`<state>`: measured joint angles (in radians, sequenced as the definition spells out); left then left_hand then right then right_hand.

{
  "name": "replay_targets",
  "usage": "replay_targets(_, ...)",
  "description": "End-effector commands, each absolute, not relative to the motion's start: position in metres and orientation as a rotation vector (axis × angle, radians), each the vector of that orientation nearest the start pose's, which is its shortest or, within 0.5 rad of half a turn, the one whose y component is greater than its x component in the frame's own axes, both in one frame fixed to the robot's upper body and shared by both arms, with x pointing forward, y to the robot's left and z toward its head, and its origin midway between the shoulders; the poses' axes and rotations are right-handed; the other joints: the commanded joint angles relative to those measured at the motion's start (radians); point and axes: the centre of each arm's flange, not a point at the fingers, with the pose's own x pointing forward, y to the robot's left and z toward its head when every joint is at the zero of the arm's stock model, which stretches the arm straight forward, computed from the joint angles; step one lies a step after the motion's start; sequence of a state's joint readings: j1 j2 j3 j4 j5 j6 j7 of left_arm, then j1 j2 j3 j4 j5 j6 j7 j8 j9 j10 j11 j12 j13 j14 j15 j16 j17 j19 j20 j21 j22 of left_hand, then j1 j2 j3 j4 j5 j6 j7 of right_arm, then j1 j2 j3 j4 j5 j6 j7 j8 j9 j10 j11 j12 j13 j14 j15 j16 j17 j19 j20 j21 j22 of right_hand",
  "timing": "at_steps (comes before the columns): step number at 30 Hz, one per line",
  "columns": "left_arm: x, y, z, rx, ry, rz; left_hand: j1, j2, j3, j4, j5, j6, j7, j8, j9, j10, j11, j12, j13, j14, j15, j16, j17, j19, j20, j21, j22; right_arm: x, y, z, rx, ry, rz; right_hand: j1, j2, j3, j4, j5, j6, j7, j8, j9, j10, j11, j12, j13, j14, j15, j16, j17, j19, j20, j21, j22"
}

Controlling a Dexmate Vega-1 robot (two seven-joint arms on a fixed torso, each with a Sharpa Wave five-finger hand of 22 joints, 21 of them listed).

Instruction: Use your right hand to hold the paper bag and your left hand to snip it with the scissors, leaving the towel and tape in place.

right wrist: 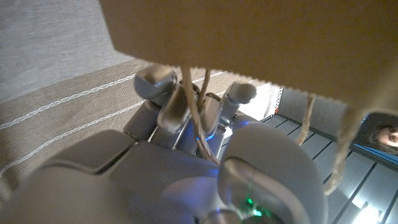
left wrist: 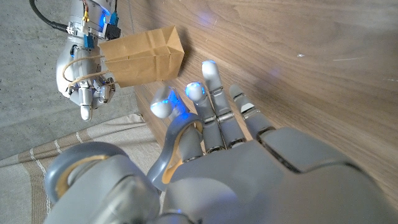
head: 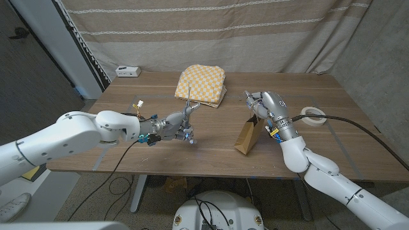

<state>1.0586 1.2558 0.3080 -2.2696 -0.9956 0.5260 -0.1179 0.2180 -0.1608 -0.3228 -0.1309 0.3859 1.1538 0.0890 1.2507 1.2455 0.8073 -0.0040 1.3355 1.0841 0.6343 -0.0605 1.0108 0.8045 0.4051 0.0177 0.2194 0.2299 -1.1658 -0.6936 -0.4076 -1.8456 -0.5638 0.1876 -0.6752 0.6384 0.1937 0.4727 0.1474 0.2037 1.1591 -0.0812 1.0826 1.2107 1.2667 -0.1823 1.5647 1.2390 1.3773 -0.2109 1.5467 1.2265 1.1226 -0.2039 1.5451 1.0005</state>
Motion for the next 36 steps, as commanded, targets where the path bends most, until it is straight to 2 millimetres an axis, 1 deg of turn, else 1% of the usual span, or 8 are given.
replay_targets(1, 0.472, 0.222, -0.037, 0.491, 0.011, -0.703, -0.002, 0.008, -0.019, 0.025, 0.007, 0.077, 0.079, 0.331, 0.0, 0.018, -0.01, -0.002, -0.003, -0.001, -0.023, 0.007, -0.005, -0.003, 0.002, 0.003, 0.003, 0.501, -0.216, -0.024, -0.94, -1.059, -0.426, -0.005, -0.007, 0.024, -0.008, -0.016, 0.01, 0.005, 0.074, 0.027, 0.017, 0.001, 0.005, 0.001, 0.017, 0.0, 0.009, 0.001, 0.025, -0.008, -0.005, 0.016)
replay_targets(7, 0.472, 0.22, -0.037, 0.493, 0.007, -0.708, -0.002, 0.009, -0.019, 0.026, 0.009, 0.078, 0.079, 0.331, 0.0, 0.016, -0.011, 0.005, 0.01, -0.001, -0.022, 0.013, -0.002, -0.002, 0.002, 0.004, 0.003, 0.502, -0.218, -0.009, -0.953, -1.091, -0.524, 0.007, -0.007, 0.043, -0.025, -0.022, 0.015, 0.015, 0.119, 0.017, 0.028, 0.003, 0.007, 0.002, 0.026, -0.001, 0.014, 0.001, 0.036, -0.008, -0.013, 0.018)
replay_targets(8, 0.473, 0.22, -0.037, 0.493, 0.008, -0.71, -0.002, 0.009, -0.018, 0.026, 0.01, 0.078, 0.079, 0.331, 0.0, 0.018, -0.01, -0.003, -0.003, 0.0, -0.022, 0.012, -0.007, -0.002, 0.002, 0.004, 0.003, 0.503, -0.218, -0.006, -0.952, -1.095, -0.54, 0.01, -0.008, 0.048, -0.029, -0.024, 0.008, 0.016, 0.138, 0.023, 0.03, 0.003, 0.007, 0.002, 0.027, 0.0, 0.015, 0.001, 0.039, -0.008, -0.016, 0.017)
replay_targets(11, 0.473, 0.217, -0.037, 0.494, 0.009, -0.718, -0.002, 0.009, -0.018, 0.026, 0.01, 0.078, 0.079, 0.331, 0.0, 0.017, -0.01, 0.002, 0.006, -0.003, -0.023, 0.016, -0.002, -0.002, 0.002, 0.004, 0.003, 0.506, -0.218, 0.001, -0.94, -1.117, -0.569, 0.014, -0.007, 0.057, -0.032, -0.026, 0.012, 0.019, 0.139, -0.005, 0.032, 0.005, 0.006, 0.002, 0.028, -0.001, 0.016, 0.001, 0.053, -0.008, -0.009, 0.03)
replay_targets(13, 0.474, 0.216, -0.037, 0.501, 0.011, -0.724, -0.001, 0.009, -0.018, 0.026, 0.01, 0.078, 0.079, 0.331, 0.0, 0.018, -0.008, 0.0, 0.002, -0.002, -0.023, 0.015, -0.006, -0.002, 0.002, 0.004, 0.003, 0.508, -0.217, 0.005, -0.934, -1.132, -0.573, 0.015, -0.01, 0.064, -0.035, -0.027, 0.002, 0.024, 0.157, 0.001, 0.033, 0.006, 0.006, 0.002, 0.028, 0.0, 0.017, 0.001, 0.046, -0.008, -0.028, 0.013)
replay_targets(22, 0.482, 0.212, -0.021, 0.579, -0.016, -0.733, 0.001, 0.009, -0.018, 0.026, 0.012, 0.078, 0.079, 0.331, 0.0, 0.02, -0.01, 0.003, 0.006, -0.001, -0.024, 0.018, -0.006, 0.0, 0.001, 0.005, 0.003, 0.515, -0.215, 0.027, -0.954, -1.205, -0.574, 0.017, -0.012, 0.078, -0.039, -0.028, 0.005, 0.025, 0.15, -0.053, 0.033, 0.006, 0.006, 0.002, 0.028, 0.0, 0.017, 0.001, 0.054, -0.007, -0.034, 0.013)
replay_targets(24, 0.482, 0.211, -0.016, 0.601, -0.028, -0.733, 0.001, 0.009, -0.018, 0.025, 0.012, 0.078, 0.079, 0.331, 0.0, 0.02, -0.011, 0.004, 0.007, -0.001, -0.023, 0.018, -0.006, 0.0, 0.001, 0.005, 0.003, 0.516, -0.216, 0.034, -0.956, -1.227, -0.587, 0.017, -0.013, 0.078, -0.04, -0.028, -0.001, 0.026, 0.158, -0.041, 0.033, 0.006, 0.006, 0.002, 0.028, 0.0, 0.017, 0.001, 0.055, -0.007, -0.035, 0.012)
replay_targets(36, 0.485, 0.195, -0.018, 0.617, -0.03, -0.782, 0.012, 0.007, -0.018, 0.022, 0.014, 0.079, 0.079, 0.331, 0.0, 0.025, -0.011, 0.002, 0.002, 0.003, -0.026, 0.024, -0.011, 0.001, 0.002, 0.005, 0.003, 0.523, -0.215, 0.065, -0.901, -1.298, -0.648, 0.015, -0.015, 0.081, -0.043, -0.03, -0.004, 0.022, 0.16, -0.06, 0.033, 0.005, 0.006, 0.002, 0.028, 0.0, 0.017, 0.001, 0.053, -0.007, -0.043, 0.003)
